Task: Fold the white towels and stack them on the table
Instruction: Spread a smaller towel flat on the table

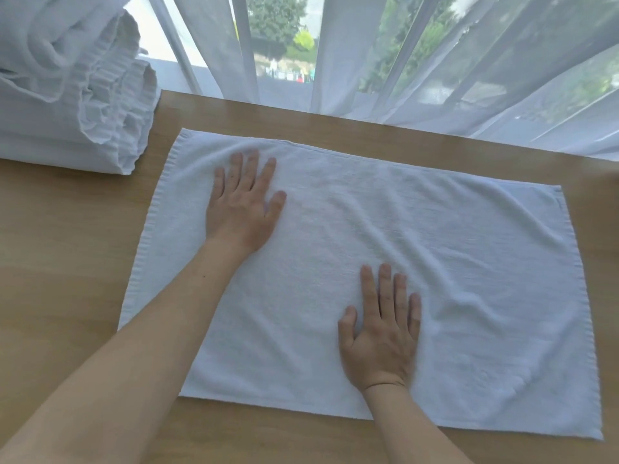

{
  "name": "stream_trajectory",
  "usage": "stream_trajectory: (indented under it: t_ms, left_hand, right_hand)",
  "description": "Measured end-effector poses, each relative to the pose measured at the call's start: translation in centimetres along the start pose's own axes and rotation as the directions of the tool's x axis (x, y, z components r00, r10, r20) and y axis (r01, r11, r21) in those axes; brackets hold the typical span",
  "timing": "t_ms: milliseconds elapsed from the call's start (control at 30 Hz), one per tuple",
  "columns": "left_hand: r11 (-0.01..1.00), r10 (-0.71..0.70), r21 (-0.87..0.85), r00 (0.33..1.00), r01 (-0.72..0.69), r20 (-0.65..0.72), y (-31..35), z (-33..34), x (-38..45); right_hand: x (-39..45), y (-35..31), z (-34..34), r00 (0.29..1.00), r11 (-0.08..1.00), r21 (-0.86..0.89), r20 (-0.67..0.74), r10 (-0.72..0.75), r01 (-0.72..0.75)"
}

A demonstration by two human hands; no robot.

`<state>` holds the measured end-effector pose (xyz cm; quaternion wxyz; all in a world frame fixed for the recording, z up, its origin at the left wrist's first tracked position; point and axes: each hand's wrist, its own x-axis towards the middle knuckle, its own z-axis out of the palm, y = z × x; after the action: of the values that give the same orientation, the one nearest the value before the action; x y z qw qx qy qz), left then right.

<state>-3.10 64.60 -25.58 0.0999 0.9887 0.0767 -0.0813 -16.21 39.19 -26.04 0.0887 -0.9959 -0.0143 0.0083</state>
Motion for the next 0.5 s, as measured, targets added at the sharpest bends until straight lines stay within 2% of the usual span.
stream_trajectory:
  t_ms: [133, 200, 267, 333, 500]
  left_hand:
    - [0.987, -0.103, -0.133, 0.993, 0.095, -0.055, -0.2, -0.3, -3.3]
    - [0.989, -0.041, -0.146, 0.998, 0.034, -0.045, 0.8, 0.3, -8.1]
    - [0.991, 0.079, -0.104, 0.997, -0.08, -0.014, 1.2, 1.4, -13.8]
    - [0.994, 0.102, -0.027, 0.995, -0.101, 0.01, -0.4, 2.6, -18.3]
    - [0.987, -0.161, -0.013, 0.986, 0.161, 0.034, -8.0, 2.1, -22.1]
  right_hand:
    - [-0.1, 0.0, -0.2, 1.0, 1.0, 0.013, 0.002, 0.003, -0.003]
    - [0.0, 0.0, -0.4, 1.0, 1.0, 0.019, 0.009, 0.003, -0.003]
    - [-0.1, 0.1, -0.5, 1.0, 1.0, 0.028, 0.017, 0.003, -0.004]
    - [-0.1, 0.0, -0.5, 1.0, 0.999, 0.043, 0.02, 0.003, -0.004]
    - [-0.2, -0.3, -0.6, 0.999, 0.998, 0.055, 0.032, 0.017, -0.019]
